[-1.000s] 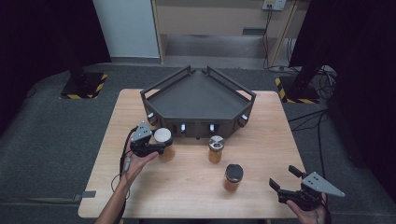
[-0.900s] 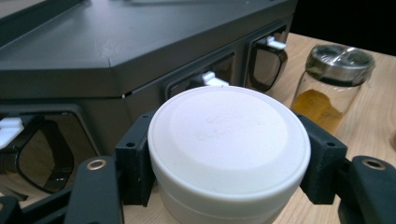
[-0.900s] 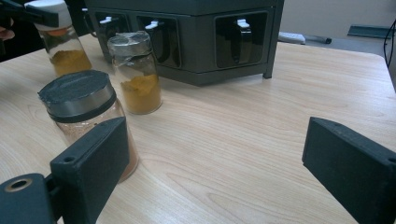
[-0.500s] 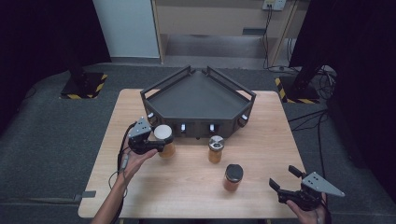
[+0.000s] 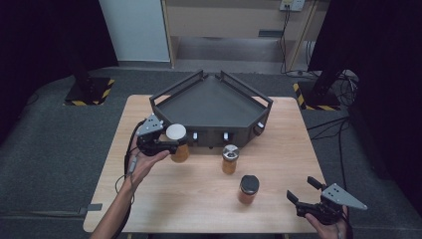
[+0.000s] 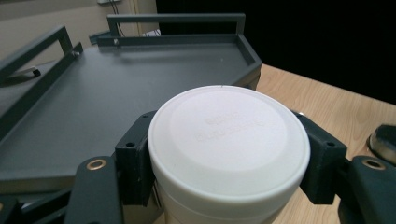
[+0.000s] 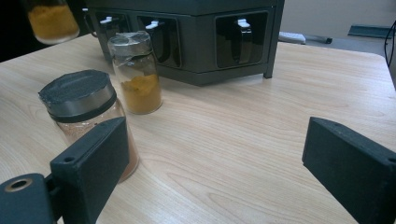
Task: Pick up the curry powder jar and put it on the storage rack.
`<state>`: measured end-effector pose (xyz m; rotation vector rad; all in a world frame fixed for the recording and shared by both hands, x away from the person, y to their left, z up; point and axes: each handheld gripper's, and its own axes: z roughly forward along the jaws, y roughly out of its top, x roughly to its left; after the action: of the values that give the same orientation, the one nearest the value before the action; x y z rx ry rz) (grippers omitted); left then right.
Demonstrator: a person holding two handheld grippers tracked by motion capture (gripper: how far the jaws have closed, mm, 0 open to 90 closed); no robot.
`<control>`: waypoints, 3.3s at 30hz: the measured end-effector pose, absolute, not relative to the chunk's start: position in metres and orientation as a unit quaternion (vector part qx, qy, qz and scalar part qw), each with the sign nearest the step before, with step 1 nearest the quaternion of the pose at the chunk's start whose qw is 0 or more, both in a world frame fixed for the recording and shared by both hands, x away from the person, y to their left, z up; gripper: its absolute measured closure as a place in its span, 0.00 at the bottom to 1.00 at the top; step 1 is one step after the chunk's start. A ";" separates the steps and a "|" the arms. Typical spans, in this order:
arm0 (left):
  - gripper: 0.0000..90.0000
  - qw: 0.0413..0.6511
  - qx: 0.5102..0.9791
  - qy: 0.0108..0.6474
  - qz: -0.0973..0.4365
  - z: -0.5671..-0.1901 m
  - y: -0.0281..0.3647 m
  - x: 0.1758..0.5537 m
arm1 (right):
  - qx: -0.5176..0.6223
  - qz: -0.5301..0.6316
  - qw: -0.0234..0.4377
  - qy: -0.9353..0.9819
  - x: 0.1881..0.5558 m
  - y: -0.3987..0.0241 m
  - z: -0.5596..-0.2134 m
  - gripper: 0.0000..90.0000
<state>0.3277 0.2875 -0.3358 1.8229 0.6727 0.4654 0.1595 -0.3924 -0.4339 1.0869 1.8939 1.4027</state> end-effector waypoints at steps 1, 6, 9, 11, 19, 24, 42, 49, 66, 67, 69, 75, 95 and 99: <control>0.36 0.541 0.768 0.282 0.197 -0.332 0.286 0.328 | 0.403 0.520 0.269 0.703 0.160 -0.393 -0.434 0.08; 0.36 0.535 0.768 0.291 0.198 -0.317 0.279 0.334 | 0.403 0.521 0.269 0.703 0.160 -0.393 -0.434 0.08; 0.36 0.536 0.766 0.296 0.195 -0.309 0.277 0.340 | 0.403 0.521 0.268 0.703 0.160 -0.393 -0.434 0.08; 0.36 0.533 0.767 0.297 0.202 -0.303 0.274 0.341 | 0.404 0.521 0.267 0.702 0.160 -0.393 -0.434 0.08; 0.36 0.524 0.765 0.309 0.210 -0.281 0.267 0.358 | 0.405 0.522 0.267 0.702 0.160 -0.393 -0.435 0.08; 0.36 0.518 0.762 0.318 0.223 -0.271 0.264 0.370 | 0.406 0.523 0.266 0.701 0.160 -0.394 -0.435 0.08; 0.36 0.508 0.738 0.358 0.262 -0.260 0.245 0.408 | 0.407 0.527 0.263 0.698 0.161 -0.395 -0.436 0.08; 0.36 0.508 0.725 0.374 0.274 -0.267 0.242 0.420 | 0.409 0.527 0.263 0.697 0.161 -0.396 -0.436 0.08; 0.36 0.495 0.712 0.412 0.278 -0.289 0.241 0.433 | 0.411 0.529 0.260 0.695 0.161 -0.397 -0.436 0.08; 0.36 0.493 0.713 0.413 0.280 -0.289 0.241 0.433 | 0.410 0.529 0.261 0.695 0.161 -0.397 -0.437 0.08; 0.36 0.492 0.714 0.412 0.279 -0.291 0.240 0.434 | 0.411 0.530 0.261 0.695 0.161 -0.397 -0.437 0.08; 0.36 0.487 0.719 0.409 0.281 -0.293 0.237 0.435 | 0.411 0.529 0.260 0.695 0.161 -0.397 -0.437 0.08; 0.36 0.498 0.712 0.407 0.282 -0.304 0.236 0.434 | 0.409 0.531 0.259 0.696 0.161 -0.397 -0.436 0.08; 0.26 0.510 0.704 0.404 0.284 -0.302 0.236 0.431 | 0.410 0.531 0.259 0.695 0.161 -0.397 -0.436 0.09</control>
<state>0.4309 0.2364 -0.3021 1.6946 0.9736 0.6838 0.1608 -0.3971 -0.4363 1.1099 1.8844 1.4384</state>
